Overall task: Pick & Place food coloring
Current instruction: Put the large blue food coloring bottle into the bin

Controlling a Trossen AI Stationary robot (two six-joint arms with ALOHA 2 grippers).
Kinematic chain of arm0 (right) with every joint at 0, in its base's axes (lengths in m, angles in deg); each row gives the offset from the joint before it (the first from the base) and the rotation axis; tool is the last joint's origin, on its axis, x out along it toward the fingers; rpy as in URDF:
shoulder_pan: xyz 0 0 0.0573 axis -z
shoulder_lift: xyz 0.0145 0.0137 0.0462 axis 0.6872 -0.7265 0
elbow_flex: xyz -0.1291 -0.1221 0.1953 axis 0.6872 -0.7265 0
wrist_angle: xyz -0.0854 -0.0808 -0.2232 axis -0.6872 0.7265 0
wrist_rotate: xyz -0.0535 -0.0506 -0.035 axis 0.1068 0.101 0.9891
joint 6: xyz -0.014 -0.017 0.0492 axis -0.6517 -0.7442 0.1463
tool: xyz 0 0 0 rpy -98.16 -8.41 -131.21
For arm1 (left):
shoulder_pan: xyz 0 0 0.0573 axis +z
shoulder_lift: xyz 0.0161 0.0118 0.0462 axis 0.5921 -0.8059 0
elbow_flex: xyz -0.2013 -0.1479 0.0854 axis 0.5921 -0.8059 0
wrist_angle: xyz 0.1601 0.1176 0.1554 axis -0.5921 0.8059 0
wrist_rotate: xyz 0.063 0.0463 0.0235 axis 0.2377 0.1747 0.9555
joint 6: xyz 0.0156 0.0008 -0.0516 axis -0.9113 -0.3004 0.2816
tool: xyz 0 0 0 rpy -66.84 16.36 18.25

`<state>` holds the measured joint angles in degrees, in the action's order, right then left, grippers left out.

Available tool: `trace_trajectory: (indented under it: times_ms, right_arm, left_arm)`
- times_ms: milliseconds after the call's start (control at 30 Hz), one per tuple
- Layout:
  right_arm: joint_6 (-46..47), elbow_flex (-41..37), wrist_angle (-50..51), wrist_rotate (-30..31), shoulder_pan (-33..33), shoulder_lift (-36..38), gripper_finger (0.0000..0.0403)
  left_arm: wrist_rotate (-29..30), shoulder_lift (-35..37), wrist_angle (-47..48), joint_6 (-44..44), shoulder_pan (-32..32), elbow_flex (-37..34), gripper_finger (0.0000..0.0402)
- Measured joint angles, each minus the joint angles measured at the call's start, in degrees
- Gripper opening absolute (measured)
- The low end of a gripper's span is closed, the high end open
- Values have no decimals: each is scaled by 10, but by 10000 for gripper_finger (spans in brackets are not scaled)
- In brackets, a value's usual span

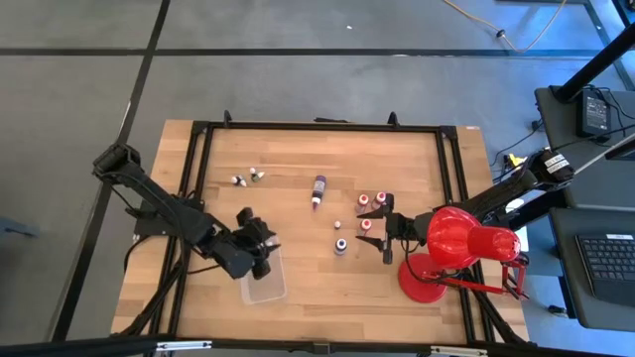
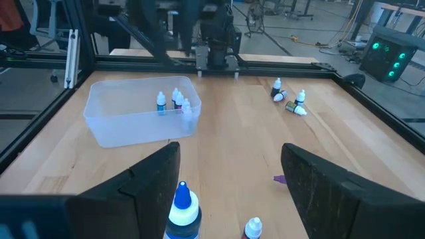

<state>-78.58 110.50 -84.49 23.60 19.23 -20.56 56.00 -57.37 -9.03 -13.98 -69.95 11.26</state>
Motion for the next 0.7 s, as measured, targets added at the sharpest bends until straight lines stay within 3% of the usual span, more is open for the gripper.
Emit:
trace_trajectory:
  times_ms: [100, 200, 533, 700]
  right_arm:
    - [1, 0, 0, 0, 0, 0, 265]
    - [16, 0, 0, -1, 0, 0, 265]
    - [0, 0, -21, -75, 0, 0, 265]
    - [1, 0, -28, -56, 0, -13, 265]
  left_arm:
    - [21, 0, -24, -32, 18, 0, 153]
    - [6, -1, -33, -57, 44, 0, 153]
    - [34, -1, -42, -81, 99, 0, 153]
    - [38, -1, -41, -94, 107, 0, 153]
